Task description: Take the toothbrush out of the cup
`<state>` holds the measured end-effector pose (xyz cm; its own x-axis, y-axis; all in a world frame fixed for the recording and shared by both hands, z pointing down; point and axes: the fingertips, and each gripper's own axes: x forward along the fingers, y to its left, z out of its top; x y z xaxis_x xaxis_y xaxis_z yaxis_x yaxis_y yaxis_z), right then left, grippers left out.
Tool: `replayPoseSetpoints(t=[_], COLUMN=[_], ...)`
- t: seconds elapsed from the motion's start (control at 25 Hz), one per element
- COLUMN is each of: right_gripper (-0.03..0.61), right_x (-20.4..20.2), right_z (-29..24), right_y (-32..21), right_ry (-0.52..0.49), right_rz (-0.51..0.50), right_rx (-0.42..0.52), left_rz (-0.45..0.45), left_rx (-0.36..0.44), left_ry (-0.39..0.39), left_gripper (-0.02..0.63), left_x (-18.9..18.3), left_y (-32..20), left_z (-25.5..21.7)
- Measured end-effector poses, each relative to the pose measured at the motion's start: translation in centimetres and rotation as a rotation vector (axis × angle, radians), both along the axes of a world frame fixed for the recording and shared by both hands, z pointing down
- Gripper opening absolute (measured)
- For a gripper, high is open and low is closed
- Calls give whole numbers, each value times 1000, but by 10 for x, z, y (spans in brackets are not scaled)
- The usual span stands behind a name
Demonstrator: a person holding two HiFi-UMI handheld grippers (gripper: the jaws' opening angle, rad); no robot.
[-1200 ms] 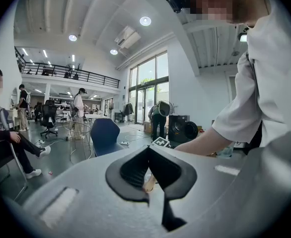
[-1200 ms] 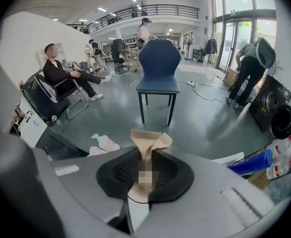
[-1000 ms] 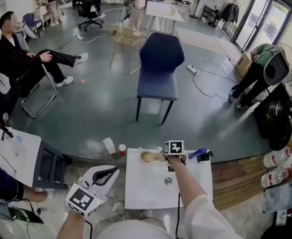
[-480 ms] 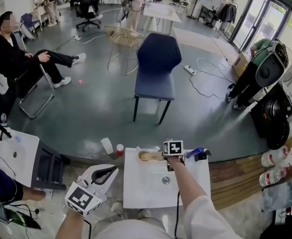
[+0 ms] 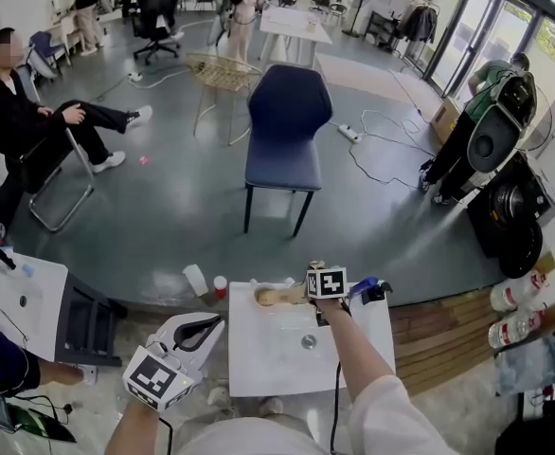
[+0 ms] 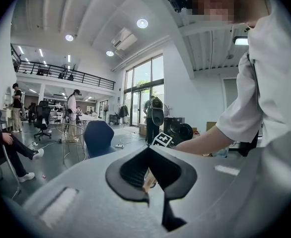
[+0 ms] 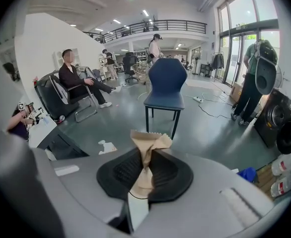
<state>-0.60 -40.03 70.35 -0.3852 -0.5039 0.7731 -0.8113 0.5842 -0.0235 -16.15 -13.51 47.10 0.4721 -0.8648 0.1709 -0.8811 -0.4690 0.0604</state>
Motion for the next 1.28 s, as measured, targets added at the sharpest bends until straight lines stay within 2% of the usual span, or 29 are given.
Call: replayPoseSetpoints(t=[0.8,1.28], right_gripper=[26,26], right_x=[11,17], right_z=[-53,-106], right_y=[19,35], right_ry=[-70,-112], right_rz=[-111,-159], right_rx=[95,196], left_rz=[62,97], left_rx=[18,27], left_ry=[16,18], left_gripper=[5,6], left_x=[33,51], left_y=[-11,-20], left_z=[-3,-8])
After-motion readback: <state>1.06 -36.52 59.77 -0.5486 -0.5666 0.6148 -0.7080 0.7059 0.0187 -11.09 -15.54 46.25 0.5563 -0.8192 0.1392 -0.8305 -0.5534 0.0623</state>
